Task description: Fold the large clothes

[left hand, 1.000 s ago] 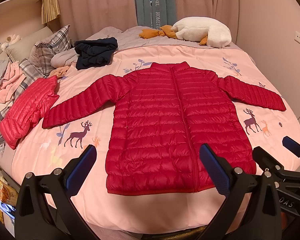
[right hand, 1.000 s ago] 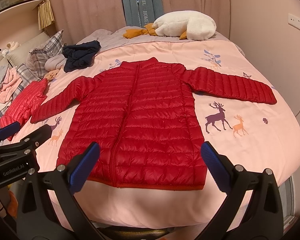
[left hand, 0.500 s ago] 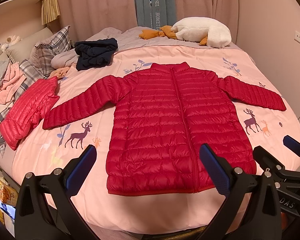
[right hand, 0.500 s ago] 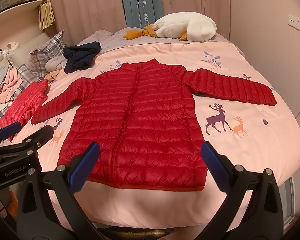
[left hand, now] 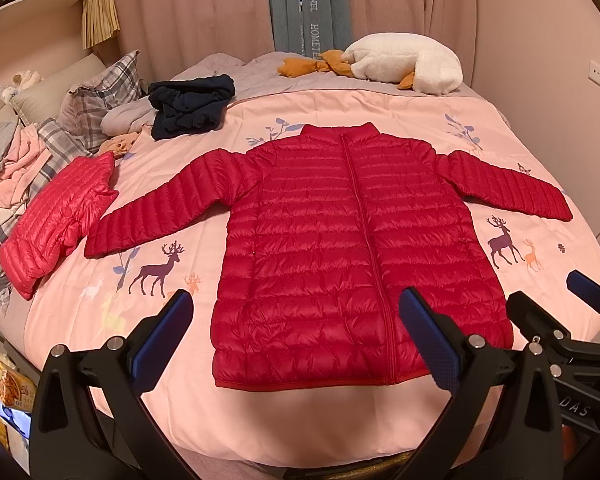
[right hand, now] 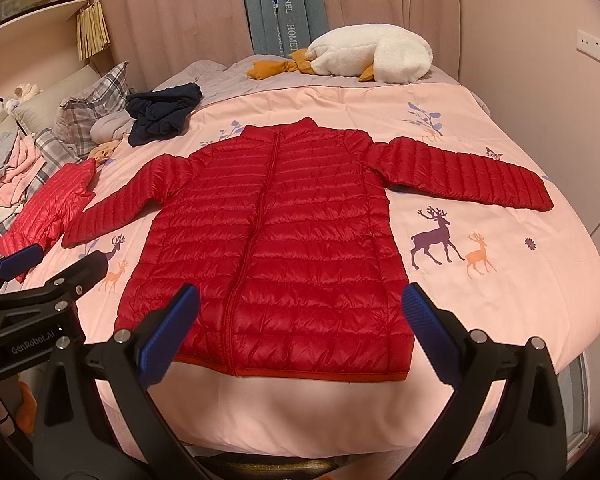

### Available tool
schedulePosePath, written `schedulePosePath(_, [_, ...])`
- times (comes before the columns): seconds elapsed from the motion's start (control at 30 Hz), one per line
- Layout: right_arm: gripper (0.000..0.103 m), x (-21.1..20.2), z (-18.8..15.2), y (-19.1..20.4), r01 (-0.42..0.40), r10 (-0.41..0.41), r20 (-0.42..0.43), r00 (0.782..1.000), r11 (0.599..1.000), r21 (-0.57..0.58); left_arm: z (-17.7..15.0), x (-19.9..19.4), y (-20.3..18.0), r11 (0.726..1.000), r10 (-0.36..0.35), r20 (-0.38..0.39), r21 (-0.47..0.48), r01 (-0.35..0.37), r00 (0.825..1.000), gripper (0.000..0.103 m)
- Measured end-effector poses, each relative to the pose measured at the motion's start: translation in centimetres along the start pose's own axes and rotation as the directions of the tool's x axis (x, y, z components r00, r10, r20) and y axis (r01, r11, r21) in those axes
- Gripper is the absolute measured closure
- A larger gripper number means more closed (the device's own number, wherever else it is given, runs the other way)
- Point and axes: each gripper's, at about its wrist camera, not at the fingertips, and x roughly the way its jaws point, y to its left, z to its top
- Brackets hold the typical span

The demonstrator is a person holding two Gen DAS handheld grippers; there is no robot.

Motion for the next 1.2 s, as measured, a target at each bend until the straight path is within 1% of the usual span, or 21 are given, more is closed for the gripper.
schedulePosePath(0.33, [0.002,0.1,0.1,-0.2,-0.005,0.005,0.006,1.0,1.0,0.004,-0.1,0.4,-0.1,1.0,-0.009,-0.001,0.001,0.009,1.0,0.001])
schedulePosePath(0.4, [0.002,-0.1,0.1,-0.8,-0.075,0.073,0.059,0.996,0.996,0.038,0.0,0.8,0.3,0.999,-0.038,-0.001,-0.02,0.038,0.999,0.001])
schedulePosePath(0.43, [0.002,-0.3,0.1,-1.3,-0.122,0.116,0.095,0.989,0.991,0.06,0.0,1.2,0.8,0.996,-0.074,0.002,-0.043,0.074,0.997,0.001])
schedulePosePath(0.47, [0.002,-0.5,0.0,-2.0,-0.183,0.168,0.151,0.974,0.979,0.091,-0.1,1.6,1.3,0.99,-0.121,0.007,-0.072,0.121,0.993,0.001])
schedulePosePath(0.53, [0.002,-0.9,-0.2,-3.3,-0.256,0.219,0.24,0.946,0.957,0.135,-0.2,2.4,2.5,0.967,-0.215,0.026,-0.136,0.216,0.976,0.001])
schedulePosePath(0.57, [0.002,-1.0,-0.3,-3.7,-0.283,0.234,0.281,0.931,0.947,0.15,-0.4,3.2,3.6,0.938,-0.289,0.048,-0.184,0.293,0.956,0.001])
schedulePosePath(0.6, [0.002,-1.0,-0.5,-4.2,-0.308,0.242,0.333,0.911,0.938,0.16,-0.5,4.0,4.5,0.914,-0.333,0.057,-0.226,0.337,0.941,0.001])
schedulePosePath(0.63, [0.002,-0.9,-0.7,-4.4,-0.323,0.248,0.369,0.895,0.934,0.155,-0.6,4.7,5.1,0.9,-0.35,0.06,-0.257,0.353,0.935,0.001])
schedulePosePath(0.67, [0.002,-0.7,-0.6,-4.4,-0.327,0.253,0.381,0.889,0.934,0.144,-0.9,5.9,6.3,0.879,-0.366,0.069,-0.303,0.369,0.928,0.001])
schedulePosePath(0.7, [0.002,-0.4,-0.6,-4.1,-0.327,0.26,0.384,0.886,0.938,0.118,-1.1,6.9,7.2,0.868,-0.365,0.073,-0.335,0.367,0.928,0.001])
schedulePosePath(0.73, [0.002,0.0,-0.5,-3.7,-0.32,0.268,0.372,0.889,0.944,0.084,-1.2,7.6,7.8,0.86,-0.36,0.075,-0.359,0.362,0.93,0.001])
schedulePosePath(0.77, [0.002,0.6,-0.5,-3.2,-0.309,0.272,0.348,0.897,0.95,0.054,-1.4,8.9,9.3,0.843,-0.358,0.088,-0.397,0.362,0.93,0.001])
schedulePosePath(0.8, [0.002,1.1,-0.5,-2.9,-0.302,0.274,0.33,0.904,0.952,0.038,-1.5,9.8,10.2,0.835,-0.353,0.09,-0.419,0.357,0.931,0.001])
schedulePosePath(0.87, [0.002,2.2,-0.6,-2.2,-0.314,0.295,0.284,0.912,0.949,0.023,-1.8,11.8,12.9,0.805,-0.334,0.08,-0.494,0.329,0.939,0.001])
schedulePosePath(0.9, [0.002,3.0,-0.6,-2.0,-0.344,0.327,0.251,0.911,0.939,0.026,-2.1,13.0,14.6,0.775,-0.336,0.096,-0.537,0.332,0.937,0.001])
schedulePosePath(0.97, [0.002,4.1,-0.4,-1.9,-0.393,0.377,0.205,0.903,0.919,0.041,-2.6,15.0,18.3,0.727,-0.306,0.092,-0.62,0.295,0.948,0.001])
schedulePosePath(1.03, [0.002,5.3,-0.2,-1.6,-0.424,0.41,0.172,0.896,0.904,0.056,-2.7,16.5,21.2,0.702,-0.281,0.079,-0.662,0.261,0.957,0.001])
schedulePosePath(1.07, [0.002,5.8,-0.2,-1.4,-0.418,0.406,0.162,0.9,0.907,0.052,-2.8,17.3,22.8,0.687,-0.268,0.073,-0.685,0.244,0.961,0.001])
schedulePosePath(1.1, [0.002,6.1,-0.1,-1.2,-0.406,0.395,0.154,0.905,0.913,0.043,-3.0,18.4,25.0,0.66,-0.251,0.078,-0.715,0.229,0.965,0.001])
schedulePosePath(1.17, [0.002,6.5,0.1,-0.7,-0.386,0.379,0.144,0.914,0.922,0.022,-3.2,20.0,28.1,0.622,-0.21,0.075,-0.759,0.192,0.975,0.001])
schedulePosePath(1.2, [0.002,6.7,0.1,-0.4,-0.375,0.371,0.139,0.918,0.927,0.006,-3.5,21.1,30.4,0.58,-0.191,0.074,-0.796,0.174,0.979,0.001])
